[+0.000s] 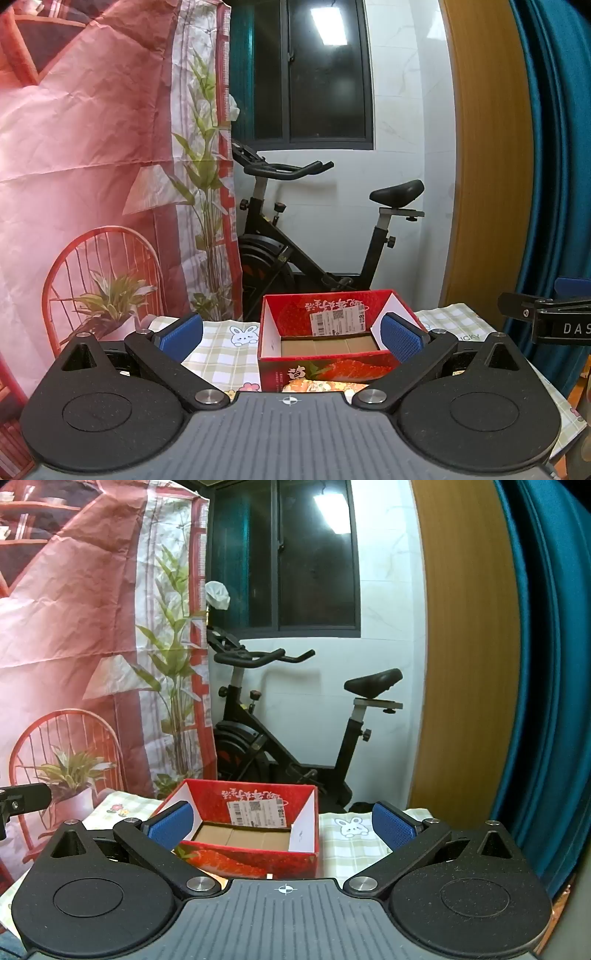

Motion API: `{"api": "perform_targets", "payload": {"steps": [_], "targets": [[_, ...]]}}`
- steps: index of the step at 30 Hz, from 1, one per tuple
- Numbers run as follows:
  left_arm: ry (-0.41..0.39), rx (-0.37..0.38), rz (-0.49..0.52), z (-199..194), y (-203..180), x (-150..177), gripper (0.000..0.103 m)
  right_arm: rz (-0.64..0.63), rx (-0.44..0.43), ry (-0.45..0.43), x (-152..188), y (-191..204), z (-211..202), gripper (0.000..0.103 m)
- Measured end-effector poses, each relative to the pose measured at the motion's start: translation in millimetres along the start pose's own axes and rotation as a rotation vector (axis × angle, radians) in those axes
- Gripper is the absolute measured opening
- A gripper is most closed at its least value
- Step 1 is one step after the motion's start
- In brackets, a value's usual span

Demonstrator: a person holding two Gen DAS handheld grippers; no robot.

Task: Organize soft objects

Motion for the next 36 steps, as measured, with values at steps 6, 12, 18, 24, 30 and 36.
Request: {"api": "perform_targets", "payload": {"steps": [6, 12, 18, 24, 30, 36], "targets": [[0.000, 0.001, 0.001, -0.2, 0.0, -0.2, 0.103, -0.001, 0.001, 0.000, -0.6, 0.3, 0.1, 0.103], [0.001, 0.000, -0.001, 0.0, 0.0, 0.1, 0.103, -0.001, 0.001, 0.000, -0.1, 1.2, -0.3, 0.103], [0.001, 0.000, -0.001, 0.0, 0.0, 0.1, 0.103, 0.000, 0.002, 0.000, -0.5, 1.5, -0.7, 0.103], [0.002, 0.000, -0.001, 0.0, 0.0, 0.1, 0.103, -0.001, 0.002, 0.000, -2.1, 1.5, -1.0, 0.103], [0.002, -0.002, -0.001, -0.1, -0.1, 1.0, 0.103, 0.001, -0.001, 0.000, -3.5, 2.1, -1.3, 0.103], [-0.005, -0.011, 0.003, -1.0, 0.8, 5.3, 0.103, 0.016, -0.018, -0.016, 3.3, 2.8, -1.7, 0.103]]}}
Point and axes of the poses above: each gripper's, at about its wrist camera, not at the fingertips, and z roughly the way its jaws point, y to its left, x to its underside, the point moved 9 cm from there along z, roughly the way its jaws point, and after that the axes turned 7 degrees about -z, right-handed, at the moved point
